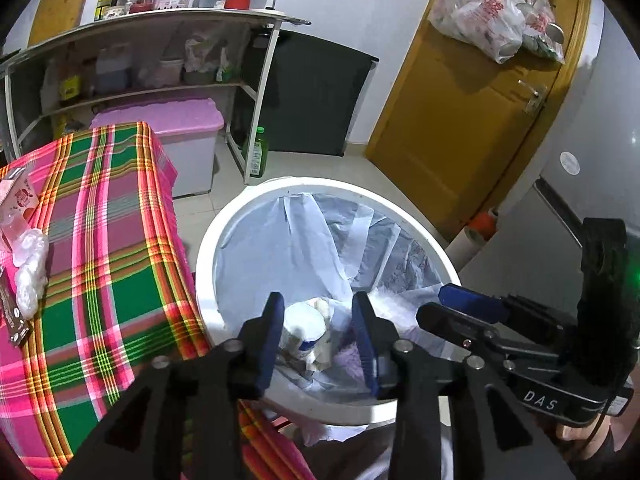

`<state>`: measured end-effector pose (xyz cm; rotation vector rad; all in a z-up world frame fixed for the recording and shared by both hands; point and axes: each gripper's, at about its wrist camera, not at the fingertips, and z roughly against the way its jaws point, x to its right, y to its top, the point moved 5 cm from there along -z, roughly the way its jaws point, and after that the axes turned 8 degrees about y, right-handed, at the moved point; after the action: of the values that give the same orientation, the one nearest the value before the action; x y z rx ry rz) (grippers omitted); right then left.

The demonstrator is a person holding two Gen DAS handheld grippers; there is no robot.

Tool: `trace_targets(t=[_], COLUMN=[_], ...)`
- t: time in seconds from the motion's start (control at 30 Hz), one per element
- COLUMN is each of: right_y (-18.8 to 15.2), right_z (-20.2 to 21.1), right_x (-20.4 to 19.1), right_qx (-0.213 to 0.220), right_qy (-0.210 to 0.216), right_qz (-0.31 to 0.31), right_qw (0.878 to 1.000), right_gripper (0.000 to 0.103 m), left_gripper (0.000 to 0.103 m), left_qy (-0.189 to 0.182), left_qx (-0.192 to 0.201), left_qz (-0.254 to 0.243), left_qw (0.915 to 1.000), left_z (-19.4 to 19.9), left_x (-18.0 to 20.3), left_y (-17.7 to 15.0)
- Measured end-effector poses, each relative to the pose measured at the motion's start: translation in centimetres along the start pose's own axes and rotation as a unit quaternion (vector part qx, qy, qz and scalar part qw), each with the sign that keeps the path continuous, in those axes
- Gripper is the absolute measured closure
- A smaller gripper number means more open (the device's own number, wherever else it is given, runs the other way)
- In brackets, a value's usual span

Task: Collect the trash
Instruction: 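Open both tools to drop the wrapper and carton into the bin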

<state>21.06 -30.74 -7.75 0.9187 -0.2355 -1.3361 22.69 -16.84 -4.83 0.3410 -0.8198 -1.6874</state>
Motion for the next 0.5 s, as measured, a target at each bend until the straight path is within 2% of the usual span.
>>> trace_targets(t=[0.27, 0.5], right_y=[0.1, -0.1], right_z=[0.9, 1.9], right_x=[-0.7, -2.9], right_qx=[0.01, 0.015], right_qy=[0.003, 0.01], right_qz=[0.003, 0.02], right_qw=[1.0, 1.0], right_gripper=[0.06, 0.06], left_gripper=[0.066, 0.066], left_qy=[0.006, 0.016], left_qx=[0.015, 0.027], left_qz=[0.013, 0.015], left_qw=[0.9998, 0.9994], left_z=[1.6, 3.7], left_x=[-0.8, -1.4], left_y=[-0.1, -1.2])
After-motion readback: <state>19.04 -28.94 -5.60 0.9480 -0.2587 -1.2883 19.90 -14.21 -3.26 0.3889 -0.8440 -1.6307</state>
